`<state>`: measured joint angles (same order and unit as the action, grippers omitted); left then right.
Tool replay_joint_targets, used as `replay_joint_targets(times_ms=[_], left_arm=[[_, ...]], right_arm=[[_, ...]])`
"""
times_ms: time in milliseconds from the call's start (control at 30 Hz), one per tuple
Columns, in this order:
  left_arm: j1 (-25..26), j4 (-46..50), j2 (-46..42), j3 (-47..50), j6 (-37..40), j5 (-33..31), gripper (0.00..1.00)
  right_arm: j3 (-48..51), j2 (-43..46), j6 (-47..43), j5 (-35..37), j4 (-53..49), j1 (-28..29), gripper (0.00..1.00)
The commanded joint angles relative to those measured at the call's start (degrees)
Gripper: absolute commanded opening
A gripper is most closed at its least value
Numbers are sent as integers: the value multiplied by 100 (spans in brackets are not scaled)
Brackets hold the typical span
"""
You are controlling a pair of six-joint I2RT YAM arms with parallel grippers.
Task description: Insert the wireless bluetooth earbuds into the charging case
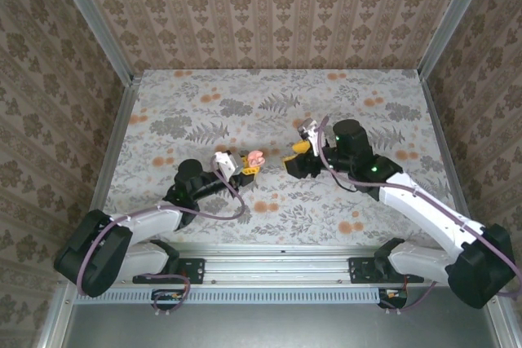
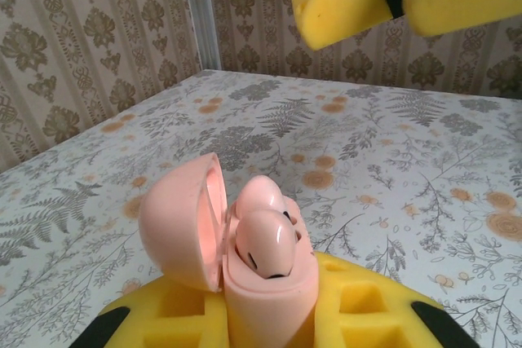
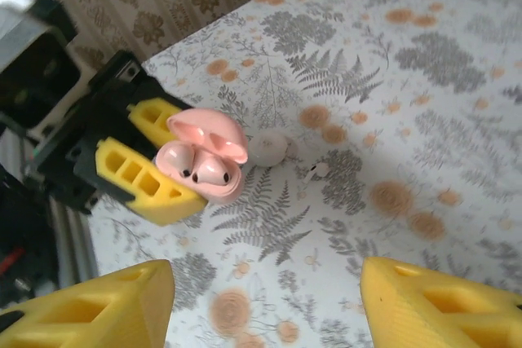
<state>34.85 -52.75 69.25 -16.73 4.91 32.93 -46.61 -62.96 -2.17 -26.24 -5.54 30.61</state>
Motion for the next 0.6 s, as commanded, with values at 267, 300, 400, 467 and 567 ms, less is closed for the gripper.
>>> replay_joint_targets(times_ms=[267,300,400,467,567], left_arm=[[66,-179,-44,-337,-201,574,13],[66,-171,-35,-364,-218,635,13],[92,-113,-18,-455,-277,859,13],[116,-108,-22,-501,-292,969,13],[160,-56,-34,-565,-340,1087,13]], right_arm=[[-120,-15,-2761,-663,-650,86,51],[-126,-39,-2886,-651,-646,119,51],[-226,-140,-3093,-545,-672,147,56],[-343,-244,-3228,-473,-776,147,63],[-504,-427,-3295,-505,-786,147,73]])
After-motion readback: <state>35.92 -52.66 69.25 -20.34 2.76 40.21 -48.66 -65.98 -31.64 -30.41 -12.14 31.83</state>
